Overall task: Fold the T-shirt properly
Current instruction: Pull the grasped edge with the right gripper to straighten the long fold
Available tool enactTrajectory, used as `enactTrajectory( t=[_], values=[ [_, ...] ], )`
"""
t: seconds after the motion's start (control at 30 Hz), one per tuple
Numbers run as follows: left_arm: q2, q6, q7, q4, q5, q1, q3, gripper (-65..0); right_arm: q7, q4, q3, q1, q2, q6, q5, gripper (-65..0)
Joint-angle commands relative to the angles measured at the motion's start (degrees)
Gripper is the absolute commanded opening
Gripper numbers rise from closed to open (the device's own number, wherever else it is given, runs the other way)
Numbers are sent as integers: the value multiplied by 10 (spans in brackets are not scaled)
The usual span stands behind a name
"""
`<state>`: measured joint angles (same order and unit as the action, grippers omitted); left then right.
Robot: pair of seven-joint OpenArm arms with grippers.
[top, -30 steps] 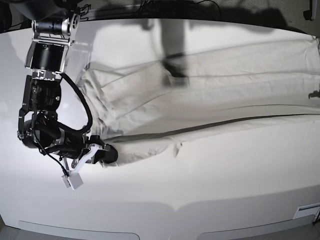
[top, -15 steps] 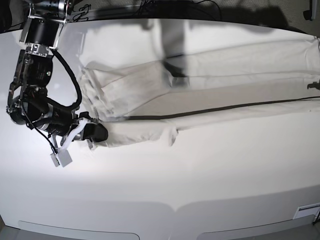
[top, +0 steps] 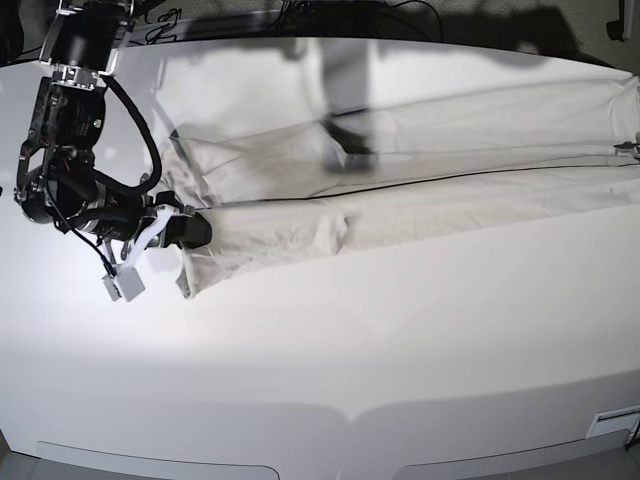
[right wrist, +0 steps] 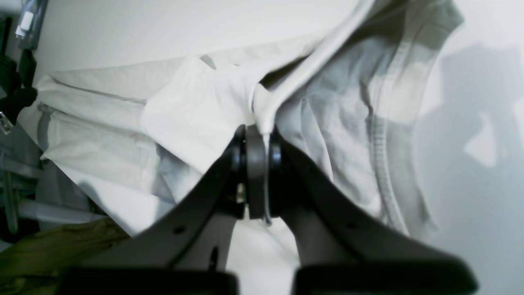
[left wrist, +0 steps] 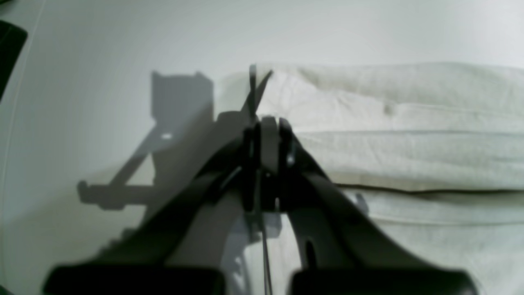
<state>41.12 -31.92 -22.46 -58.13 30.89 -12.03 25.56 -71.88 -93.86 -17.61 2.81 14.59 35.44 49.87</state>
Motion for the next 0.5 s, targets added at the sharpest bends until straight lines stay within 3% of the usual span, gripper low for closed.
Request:
enactTrajectory(
  t=[0.0,0.3,0.47],
  values=[
    [19,4,4,-8,1,4,8,-650,4,-11,-3,3,6,4,9,-650],
    [19,4,-3,-8,0,4,8,-650,10,-10,-3,-14,6,4,-32,-650],
    [19,4,-7,-8,0,5,8,-633,14,-11,-3,-8,7,4,-32,-337]
  ],
)
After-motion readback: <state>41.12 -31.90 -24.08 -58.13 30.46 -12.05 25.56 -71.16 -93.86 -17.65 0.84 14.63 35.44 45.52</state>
